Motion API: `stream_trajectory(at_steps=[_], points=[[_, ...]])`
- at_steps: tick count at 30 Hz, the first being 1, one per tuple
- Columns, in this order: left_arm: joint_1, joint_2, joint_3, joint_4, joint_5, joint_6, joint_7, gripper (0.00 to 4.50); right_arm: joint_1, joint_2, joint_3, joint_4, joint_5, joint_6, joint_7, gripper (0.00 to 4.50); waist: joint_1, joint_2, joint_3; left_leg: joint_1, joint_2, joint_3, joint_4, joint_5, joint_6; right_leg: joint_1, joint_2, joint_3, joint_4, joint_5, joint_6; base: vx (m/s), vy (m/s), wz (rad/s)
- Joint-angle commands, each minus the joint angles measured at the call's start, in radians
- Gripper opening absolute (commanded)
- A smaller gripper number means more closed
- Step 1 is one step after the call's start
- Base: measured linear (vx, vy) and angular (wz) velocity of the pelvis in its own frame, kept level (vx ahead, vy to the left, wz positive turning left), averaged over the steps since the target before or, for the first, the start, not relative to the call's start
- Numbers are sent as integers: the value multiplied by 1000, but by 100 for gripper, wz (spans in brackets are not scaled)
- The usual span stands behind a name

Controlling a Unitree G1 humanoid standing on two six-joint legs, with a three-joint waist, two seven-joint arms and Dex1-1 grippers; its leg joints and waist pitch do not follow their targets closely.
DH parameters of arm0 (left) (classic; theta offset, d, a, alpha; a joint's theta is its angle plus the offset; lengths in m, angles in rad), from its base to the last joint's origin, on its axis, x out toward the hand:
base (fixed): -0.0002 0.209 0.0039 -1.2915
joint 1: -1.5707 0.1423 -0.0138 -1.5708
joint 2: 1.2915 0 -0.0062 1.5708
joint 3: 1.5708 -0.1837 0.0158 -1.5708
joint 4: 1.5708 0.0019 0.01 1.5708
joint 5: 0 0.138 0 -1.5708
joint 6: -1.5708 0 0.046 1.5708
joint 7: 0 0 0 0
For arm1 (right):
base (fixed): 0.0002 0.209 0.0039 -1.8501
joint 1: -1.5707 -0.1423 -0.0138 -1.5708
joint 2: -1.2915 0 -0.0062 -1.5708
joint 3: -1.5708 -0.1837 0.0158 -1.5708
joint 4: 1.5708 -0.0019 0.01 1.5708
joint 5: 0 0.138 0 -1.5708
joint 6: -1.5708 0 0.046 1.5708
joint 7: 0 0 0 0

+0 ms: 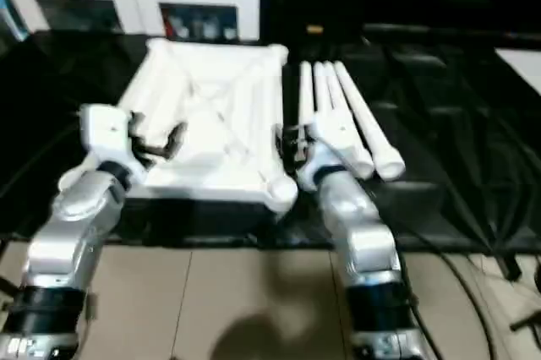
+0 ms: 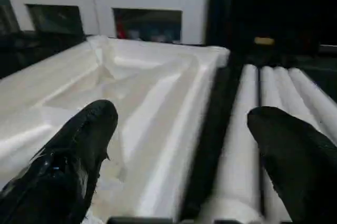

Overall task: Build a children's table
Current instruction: Move to table

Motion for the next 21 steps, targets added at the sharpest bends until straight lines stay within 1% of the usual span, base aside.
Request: stream_trajectory(at_steps=[1, 2, 3, 4, 5, 6, 7, 8, 9, 10, 11, 12, 13, 14, 15, 16, 17, 18, 19, 20, 21], points=[[-6, 4, 3, -1, 3, 1, -12, 446, -9, -4, 20, -5, 10, 3, 14, 450, -43, 44, -59, 129, 133, -99, -143, -126, 181, -62, -26, 0, 33, -113, -153, 138, 61, 3], [-6, 4, 2, -1, 3, 1, -14, 446, -9, -5, 21, -5, 10, 3, 14, 450, -53, 36, -68, 159, 150, -129, -141, -99, 299, -96, -39, 4, 64, -67, -80, 125, 28, 6], [-7, 4, 1, 0, 3, 0, -16, 446, -9, -7, 23, -5, 8, 4, 16, 450, -52, 17, -64, 158, 146, -119, -133, -23, 397, -118, -54, 15, 72, -19, -22, 88, -7, 5], [-8, 6, -1, 2, 3, -1, -18, 446, -10, -8, 23, -4, 8, 4, 18, 450, -50, 7, -58, 147, 133, -104, -131, -4, 417, -118, -64, 25, 59, 6, -14, 88, -7, 5], [-9, 7, -2, 4, 4, -2, -20, 446, -10, -9, 24, -4, 9, 3, 21, 450, -39, -21, -58, 105, 63, -48, -104, -18, 377, -75, -92, 52, -20, 88, -53, 69, -37, 10], [-9, 9, -3, 3, 2, -2, -21, 446, -10, -8, 23, -5, 8, 5, 23, 450, -23, -45, -60, 35, 6, -4, -72, -40, 333, -1, -118, 92, -63, 90, -102, 68, -72, 13], [-9, 13, -5, 3, 0, -2, -22, 446, -10, -8, 24, -7, 8, 7, 31, 450, 19, -62, -70, -34, -35, 15, 21, -61, 237, 89, -191, 174, -118, -49, -175, 68, -72, 13], [-10, 14, -5, 3, -1, -2, -22, 446, -11, -9, 24, -8, 8, 7, 35, 450, 34, -48, -66, -78, -13, 0, 55, 8, 147, 117, -215, 173, -116, -97, -227, 81, -74, 2], [-10, 14, -5, 4, -1, -2, -22, 446, -11, -10, 24, -8, 8, 7, 37, 450, 34, -44, -64, -88, -7, -4, 52, 40, 109, 113, -199, 157, -111, -91, -247, 0, 0, 0], [-12, 16, -5, 5, -2, -4, -26, 446, -11, -15, 25, -7, 8, 7, 45, 450, 36, -24, -60, -85, 11, -9, 14, 80, 75, 107, -171, 125, -107, -62, -288, 82, -36, -5], [-13, 17, -5, 5, -2, -4, -27, 446, -11, -15, 26, -7, 8, 7, 46, 450, 26, 3, -64, -72, 30, -2, -57, 140, 83, 98, -112, 67, -92, -46, -266, 89, 10, -1], [-13, 17, -4, 5, -2, -4, -29, 446, -11, -17, 27, -7, 9, 7, 47, 450, 22, 32, -65, -26, 49, -4, -97, 130, 78, 73, -83, 33, -90, -64, -223, 182, 44, -4], [-13, 17, -3, 7, -1, -5, -32, 446, -11, -20, 27, -8, 13, 7, 51, 450, -30, 54, -69, 90, 119, -88, -127, 63, 169, -27, -13, -9, 17, -89, -154, 142, 51, -3], [-14, 17, -3, 8, -1, -7, -37, 446, -12, -26, 29, -10, 19, 6, 61, 450, -51, 43, -78, 152, 154, -136, -126, 10, 301, -90, -27, 0, 69, -111, -83, 151, 51, 0], [-16, 18, -5, 9, 0, -7, -42, 446, -13, -33, 31, -13, 23, 6, 72, 450, -47, 44, -77, 156, 157, -140, -120, 27, 355, -106, -35, 4, 86, -96, -43, 92, 20, 6], [-17, 20, -8, 10, 0, -8, -47, 446, -14, -39, 33, -16, 26, 7, 81, 450, -44, 35, -73, 147, 152, -126, -114, 82, 430, -133, -47, 13, 100, -53, 17, 92, 20, 6], [-18, 22, -10, 10, 0, -9, -49, 446, -14, -42, 32, -18, 27, 8, 88, 450, -38, 21, -69, 133, 131, -99, -114, 131, 461, -141, -56, 24, 88, 7, 42, 62, -13, 3], [-18, 22, -14, 10, -17, -13, -73, 446, -16, -48, 31, -20, 31, 11, 106, 450, -35, 14, -69, 118, 109, -80, -105, 154, 453, -135, -65, 33, 61, 58, 33, 58, -62, 4], [-18, 31, -32, -1, -66, 3, -157, 446, -18, -69, 32, -27, 43, 17, 152, 450, -16, -32, -69, 48, 24, -14, -53, 128, 357, -78, -111, 79, -33, 217, -22, 58, -62, 4], [-18, 31, -32, -1, -66, 3, -157, 446, -18, -69, 32, -27, 43, 17, 152, 450, 4, -56, -70, -1, -13, 7, -36, 86, 307, -22, -138, 114, -57, 203, -60, 45, -103, 10], [-18, 41, -44, -6, -87, 4, -208, 446, -17, -84, 37, -36, 56, 25, 186, 450, 36, -56, -74, -43, -10, -2, -11, 69, 197, 29, -197, 158, -64, 252, -97, 31, -104, 4]])
